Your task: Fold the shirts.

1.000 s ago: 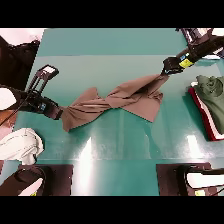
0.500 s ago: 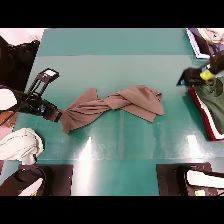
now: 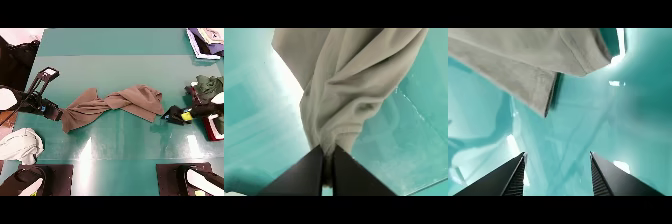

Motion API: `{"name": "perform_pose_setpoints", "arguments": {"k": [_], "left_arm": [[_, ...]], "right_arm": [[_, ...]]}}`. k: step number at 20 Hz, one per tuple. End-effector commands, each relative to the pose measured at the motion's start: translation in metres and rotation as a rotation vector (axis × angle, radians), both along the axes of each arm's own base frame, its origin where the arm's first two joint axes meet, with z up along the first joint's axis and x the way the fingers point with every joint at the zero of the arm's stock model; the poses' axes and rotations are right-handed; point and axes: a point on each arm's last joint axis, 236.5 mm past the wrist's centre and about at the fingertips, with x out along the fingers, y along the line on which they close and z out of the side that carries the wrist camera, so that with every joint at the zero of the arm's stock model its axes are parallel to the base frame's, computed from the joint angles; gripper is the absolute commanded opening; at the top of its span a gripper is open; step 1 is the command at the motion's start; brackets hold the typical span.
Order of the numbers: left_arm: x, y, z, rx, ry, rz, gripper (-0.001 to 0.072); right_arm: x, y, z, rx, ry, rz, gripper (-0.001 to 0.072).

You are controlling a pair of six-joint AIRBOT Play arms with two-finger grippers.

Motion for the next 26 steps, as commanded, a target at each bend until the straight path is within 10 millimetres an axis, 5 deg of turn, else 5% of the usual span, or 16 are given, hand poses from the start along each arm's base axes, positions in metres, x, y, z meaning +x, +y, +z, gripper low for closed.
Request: {"name": "perform_pose_setpoints", "arguments": {"k": [1,10,11,12,13,16,17,19,23,26], "left_arm": [[0.001,-0.001,0.0,-0.004,-0.003,0.001,0.0034],[0.0,-0.001,0.0,-0.012,0.004,0.022,0.0034],[0.0,-0.001,0.0,-0.011,0.004,0.022,0.0034],[0.0,-0.001,0.0,-0.012,0.003,0.023,0.0034],[0.0,-0.001,0.0,-0.012,0.003,0.023,0.0034],[0.001,-0.001,0.0,-0.014,0.003,0.026,0.0033],[0.002,-0.001,0.002,-0.013,-0.003,0.026,0.0033],[0.015,0.004,0.028,-0.001,-0.077,0.031,0.0033],[0.044,0.008,0.151,-0.046,-0.381,0.05,0.0032],[0.041,0.016,0.253,-0.102,-0.621,0.072,0.0033]], "right_arm": [[-0.001,0.018,-0.026,-0.014,-0.041,-0.045,0.0445],[0.026,0.039,-0.047,0.011,-0.063,-0.111,0.0426],[0.028,0.041,-0.047,0.022,-0.059,-0.12,0.0362],[0.028,0.041,-0.048,0.02,-0.056,-0.119,0.0194],[0.028,0.04,-0.049,0.02,-0.055,-0.121,0.0107],[0.03,0.043,-0.035,0.037,-0.084,-0.118,0.0029],[0.033,0.048,-0.018,0.077,-0.109,-0.121,0.0029],[0.05,0.061,0.049,0.198,-0.239,-0.092,0.0029],[0.092,0.038,0.241,0.242,-0.722,-0.1,0.0026],[0.092,-0.006,0.372,0.12,-1.081,-0.185,0.0025]]}}
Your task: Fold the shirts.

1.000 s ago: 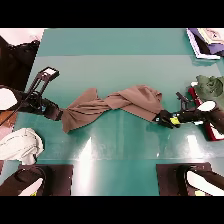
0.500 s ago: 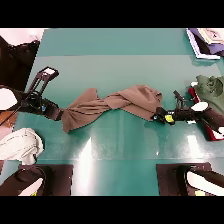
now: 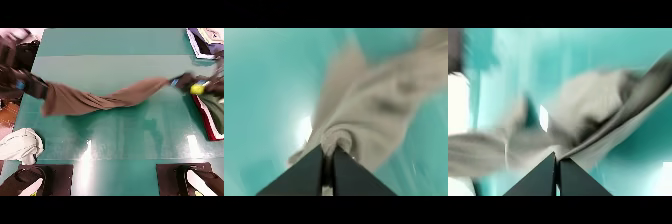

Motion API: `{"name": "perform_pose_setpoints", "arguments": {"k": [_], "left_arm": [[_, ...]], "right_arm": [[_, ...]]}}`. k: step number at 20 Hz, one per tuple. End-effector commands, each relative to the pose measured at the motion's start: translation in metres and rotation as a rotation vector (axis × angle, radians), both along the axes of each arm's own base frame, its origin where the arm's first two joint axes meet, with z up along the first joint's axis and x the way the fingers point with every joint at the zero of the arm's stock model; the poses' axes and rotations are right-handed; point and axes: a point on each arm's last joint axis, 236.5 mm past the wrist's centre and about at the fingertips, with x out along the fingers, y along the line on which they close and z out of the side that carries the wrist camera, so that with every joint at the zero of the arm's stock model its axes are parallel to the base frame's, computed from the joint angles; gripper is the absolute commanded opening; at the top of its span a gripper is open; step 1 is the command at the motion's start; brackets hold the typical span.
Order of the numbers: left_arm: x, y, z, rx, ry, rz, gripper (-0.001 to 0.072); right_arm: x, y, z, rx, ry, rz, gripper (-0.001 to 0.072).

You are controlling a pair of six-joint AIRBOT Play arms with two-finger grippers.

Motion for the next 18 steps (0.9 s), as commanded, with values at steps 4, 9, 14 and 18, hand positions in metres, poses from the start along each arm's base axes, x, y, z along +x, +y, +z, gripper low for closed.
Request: {"name": "perform_pose_setpoints", "arguments": {"k": [4,9,14,18], "left_arm": [[-0.031,0.023,0.179,-0.092,-0.432,0.033,0.0033],[-0.07,0.035,0.247,-0.157,-0.608,0.035,0.0033],[-0.098,0.022,0.269,-0.246,-0.668,-0.036,0.0033],[-0.068,0.008,0.181,-0.164,-0.378,-0.045,0.0033]], "right_arm": [[-0.044,-0.072,0.219,-0.158,-0.53,-0.275,0.0026],[-0.087,-0.093,0.271,-0.3,-0.64,-0.405,0.0026],[-0.11,-0.086,0.301,-0.372,-0.685,-0.447,0.0025],[-0.091,-0.115,0.249,-0.384,-0.368,-0.429,0.0025]]}}
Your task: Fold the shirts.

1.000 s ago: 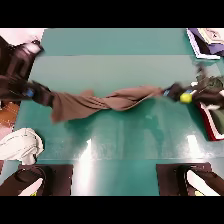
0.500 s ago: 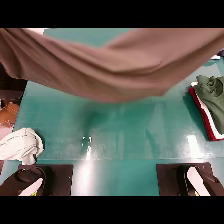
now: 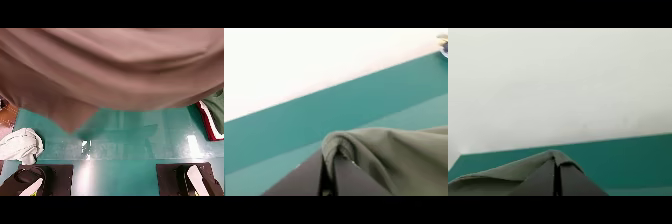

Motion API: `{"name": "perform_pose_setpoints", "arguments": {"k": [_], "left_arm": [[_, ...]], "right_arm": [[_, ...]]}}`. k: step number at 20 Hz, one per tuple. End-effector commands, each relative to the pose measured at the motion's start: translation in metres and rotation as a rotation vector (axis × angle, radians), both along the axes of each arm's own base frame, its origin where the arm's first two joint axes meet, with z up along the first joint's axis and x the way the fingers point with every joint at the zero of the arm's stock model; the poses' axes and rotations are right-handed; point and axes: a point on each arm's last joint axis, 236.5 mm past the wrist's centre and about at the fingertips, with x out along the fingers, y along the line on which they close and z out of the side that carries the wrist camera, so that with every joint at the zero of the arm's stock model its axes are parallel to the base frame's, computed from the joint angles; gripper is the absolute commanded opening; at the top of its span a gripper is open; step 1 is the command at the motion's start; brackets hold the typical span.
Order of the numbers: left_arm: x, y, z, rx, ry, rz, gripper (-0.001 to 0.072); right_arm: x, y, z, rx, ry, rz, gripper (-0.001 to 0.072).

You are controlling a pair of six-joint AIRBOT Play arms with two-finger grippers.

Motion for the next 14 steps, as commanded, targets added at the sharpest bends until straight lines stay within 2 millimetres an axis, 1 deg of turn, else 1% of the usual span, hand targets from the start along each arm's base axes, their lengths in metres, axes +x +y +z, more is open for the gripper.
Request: {"name": "perform_pose_setpoints", "arguments": {"k": [1,3,5,6,7,8,9,11,12,14], "left_arm": [[0.023,-0.01,-0.082,0.077,0.256,-0.01,0.0033],[0.049,-0.018,-0.15,0.125,0.405,-0.007,0.0033],[0.075,-0.019,-0.211,0.168,0.483,0.018,0.0032],[0.085,-0.02,-0.236,0.179,0.501,0.028,0.0032],[0.097,-0.019,-0.259,0.154,0.516,0.047,0.0032],[0.108,-0.013,-0.277,0.114,0.539,0.086,0.0032],[0.123,-0.004,-0.295,0.076,0.573,0.127,0.0032],[0.15,0.008,-0.323,0.011,0.636,0.174,0.0032],[0.166,0.011,-0.338,-0.017,0.656,0.184,0.0033],[0.192,0.016,-0.364,-0.069,0.692,0.201,0.0033]], "right_arm": [[0.014,-0.023,-0.052,0.075,0.285,-0.01,0.0025],[0.033,-0.034,-0.099,0.132,0.468,0.039,0.0025],[0.06,-0.04,-0.162,0.142,0.668,0.066,0.0025],[0.073,-0.041,-0.199,0.125,0.778,0.064,0.0025],[0.085,-0.037,-0.232,0.094,0.862,0.074,0.0025],[0.101,-0.028,-0.262,0.05,0.914,0.098,0.0026],[0.12,-0.019,-0.286,0.017,0.937,0.11,0.0026],[0.155,0.005,-0.322,-0.013,0.924,0.143,0.0027],[0.172,0.015,-0.333,-0.015,0.901,0.152,0.0027],[0.206,0.03,-0.349,-0.016,0.839,0.153,0.0028]]}}
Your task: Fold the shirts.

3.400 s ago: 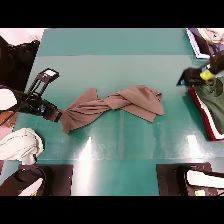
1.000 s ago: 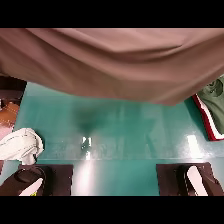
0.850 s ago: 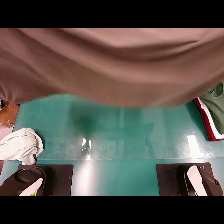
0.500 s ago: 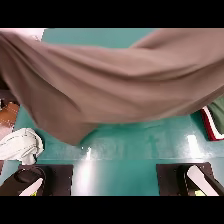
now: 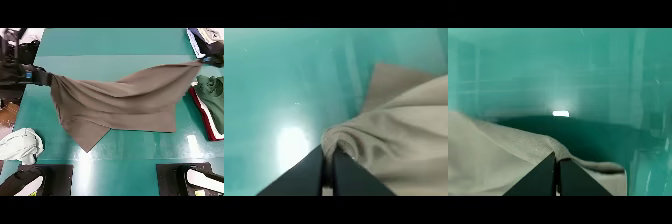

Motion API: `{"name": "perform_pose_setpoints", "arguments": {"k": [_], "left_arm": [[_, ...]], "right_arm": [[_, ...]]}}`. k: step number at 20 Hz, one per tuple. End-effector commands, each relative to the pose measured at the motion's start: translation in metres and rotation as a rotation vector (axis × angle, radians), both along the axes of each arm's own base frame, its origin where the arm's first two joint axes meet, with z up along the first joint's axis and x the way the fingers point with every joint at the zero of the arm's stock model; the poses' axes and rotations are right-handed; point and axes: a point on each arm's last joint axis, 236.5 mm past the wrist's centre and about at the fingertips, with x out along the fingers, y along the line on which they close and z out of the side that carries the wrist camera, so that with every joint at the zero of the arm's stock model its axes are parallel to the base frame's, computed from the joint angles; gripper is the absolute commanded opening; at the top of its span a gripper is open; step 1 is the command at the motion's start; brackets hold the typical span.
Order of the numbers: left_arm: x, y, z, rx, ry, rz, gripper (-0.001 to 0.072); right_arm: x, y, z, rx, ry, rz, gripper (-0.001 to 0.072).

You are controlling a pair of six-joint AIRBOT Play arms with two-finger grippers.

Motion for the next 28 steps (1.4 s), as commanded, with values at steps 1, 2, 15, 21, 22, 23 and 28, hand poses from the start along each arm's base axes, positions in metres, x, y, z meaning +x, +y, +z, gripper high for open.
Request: {"name": "perform_pose_setpoints", "arguments": {"k": [1,2,15,21,22,23,28], "left_arm": [[0.048,0.016,-0.052,-0.109,0.052,0.101,0.0034],[0.056,0.023,-0.061,-0.144,0.086,0.135,0.0036],[-0.069,0.099,-0.131,-0.281,0.484,0.295,0.0542],[-0.125,0.043,-0.208,-0.495,0.638,0.303,0.0543],[-0.127,0.044,-0.213,-0.495,0.641,0.312,0.0542],[-0.127,0.043,-0.216,-0.492,0.638,0.317,0.0542],[-0.124,0.046,-0.223,-0.492,0.622,0.344,0.0541]], "right_arm": [[0.06,0.025,-0.042,-0.043,-0.084,0.007,0.0028],[0.069,0.027,-0.044,-0.039,-0.106,-0.002,0.0033],[0.001,0.039,-0.012,0.073,0.006,0.212,0.031],[-0.003,0.064,-0.011,0.073,0.008,0.27,0.031],[-0.003,0.069,-0.011,0.073,0.008,0.279,0.031],[-0.003,0.072,-0.011,0.072,0.007,0.286,0.031],[-0.004,0.072,-0.011,0.071,0.007,0.291,0.031]]}}
